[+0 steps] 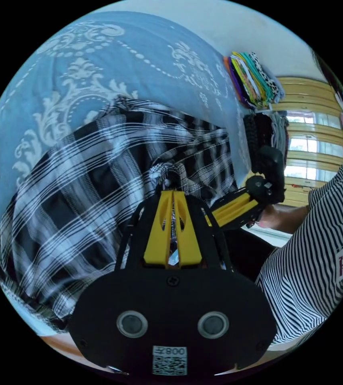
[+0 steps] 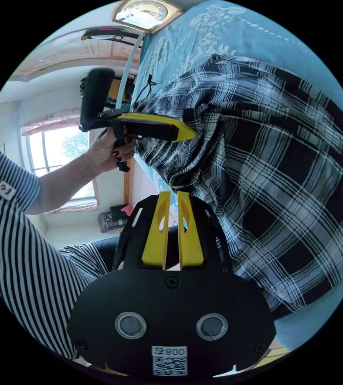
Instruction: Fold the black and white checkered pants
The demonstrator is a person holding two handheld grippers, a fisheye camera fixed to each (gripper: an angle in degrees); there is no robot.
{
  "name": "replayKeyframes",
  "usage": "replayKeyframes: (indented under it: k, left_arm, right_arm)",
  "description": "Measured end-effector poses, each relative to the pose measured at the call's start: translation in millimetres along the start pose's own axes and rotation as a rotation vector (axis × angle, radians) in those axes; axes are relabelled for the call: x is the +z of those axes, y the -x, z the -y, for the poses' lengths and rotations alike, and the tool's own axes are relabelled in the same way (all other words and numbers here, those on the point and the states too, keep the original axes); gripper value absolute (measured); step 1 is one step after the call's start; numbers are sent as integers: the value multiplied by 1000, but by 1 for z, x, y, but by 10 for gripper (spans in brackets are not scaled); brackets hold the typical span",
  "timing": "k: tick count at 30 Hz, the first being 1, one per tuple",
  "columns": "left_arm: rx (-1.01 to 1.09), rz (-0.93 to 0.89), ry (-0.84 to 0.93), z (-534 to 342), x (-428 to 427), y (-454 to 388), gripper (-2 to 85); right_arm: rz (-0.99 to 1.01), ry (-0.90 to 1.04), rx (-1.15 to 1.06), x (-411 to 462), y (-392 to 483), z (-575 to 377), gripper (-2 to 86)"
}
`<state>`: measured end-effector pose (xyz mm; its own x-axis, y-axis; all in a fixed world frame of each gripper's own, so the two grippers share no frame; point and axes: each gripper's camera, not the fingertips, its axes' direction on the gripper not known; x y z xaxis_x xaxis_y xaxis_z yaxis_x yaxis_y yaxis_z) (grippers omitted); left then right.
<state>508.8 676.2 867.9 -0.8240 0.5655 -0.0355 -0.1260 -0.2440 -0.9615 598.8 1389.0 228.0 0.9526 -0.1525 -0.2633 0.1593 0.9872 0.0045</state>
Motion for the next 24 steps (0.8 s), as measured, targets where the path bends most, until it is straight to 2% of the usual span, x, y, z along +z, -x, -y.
replayKeyframes:
  k: [3, 7, 10, 14, 17, 22, 24]
  left_arm:
    - [-41, -52, -39, -25, -16, 12, 1]
    - [13, -96, -63, -48, -25, 5, 1]
    - [52, -163, 10, -59, -8, 0, 1]
    - [22, -22, 114, -78, 9, 2, 1]
    - [-69, -15, 36, -101, -2, 13, 0]
    - [-206, 99, -15, -139, -18, 32, 0]
    - [-222, 69, -68, -149, -22, 32, 0]
  right_arm:
    - [-17, -52, -25, -28, 14, 12, 14]
    - [-146, -108, -28, -56, 28, 42, 4]
    - [-204, -62, 18, -62, 30, 62, 2]
    - [-190, -37, 6, -68, 39, 78, 1]
    - [-164, -12, -44, -73, 54, 89, 0]
    - [-126, 8, -128, -82, 79, 109, 0]
    - [-130, 24, -151, -84, 83, 116, 0]
